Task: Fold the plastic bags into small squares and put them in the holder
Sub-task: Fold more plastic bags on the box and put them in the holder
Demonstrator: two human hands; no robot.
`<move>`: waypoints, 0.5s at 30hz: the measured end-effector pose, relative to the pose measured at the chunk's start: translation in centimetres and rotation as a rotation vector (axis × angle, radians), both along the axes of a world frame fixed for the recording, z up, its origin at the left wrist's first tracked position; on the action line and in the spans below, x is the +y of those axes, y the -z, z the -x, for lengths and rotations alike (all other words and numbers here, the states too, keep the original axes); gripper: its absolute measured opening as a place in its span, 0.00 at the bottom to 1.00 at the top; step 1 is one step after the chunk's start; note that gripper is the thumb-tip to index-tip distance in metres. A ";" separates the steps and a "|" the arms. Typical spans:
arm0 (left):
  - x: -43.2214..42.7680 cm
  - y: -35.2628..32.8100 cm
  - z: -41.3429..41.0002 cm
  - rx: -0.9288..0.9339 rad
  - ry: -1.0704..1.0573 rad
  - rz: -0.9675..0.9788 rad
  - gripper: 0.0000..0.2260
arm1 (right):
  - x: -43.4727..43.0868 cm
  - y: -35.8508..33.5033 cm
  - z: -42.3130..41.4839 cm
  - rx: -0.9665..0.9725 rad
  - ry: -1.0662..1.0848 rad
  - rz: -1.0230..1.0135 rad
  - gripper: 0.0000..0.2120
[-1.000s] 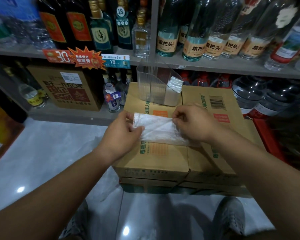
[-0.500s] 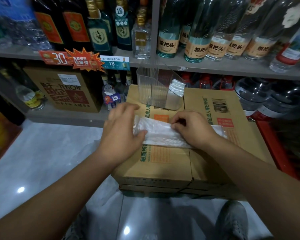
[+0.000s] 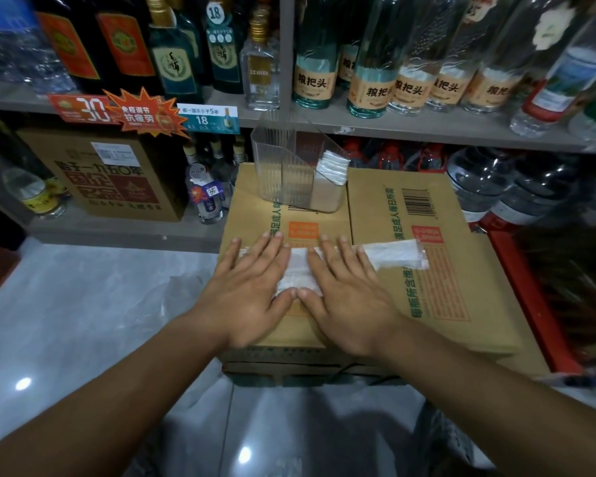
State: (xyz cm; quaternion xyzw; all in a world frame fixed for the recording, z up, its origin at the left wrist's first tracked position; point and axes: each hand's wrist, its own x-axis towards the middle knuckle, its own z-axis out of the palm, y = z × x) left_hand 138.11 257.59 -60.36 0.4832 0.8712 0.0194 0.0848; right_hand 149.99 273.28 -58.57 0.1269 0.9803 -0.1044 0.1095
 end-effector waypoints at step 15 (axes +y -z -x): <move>-0.1 0.0 0.2 -0.036 0.009 -0.013 0.38 | 4.8 -0.3 -5.2 0.154 0.186 -0.066 0.37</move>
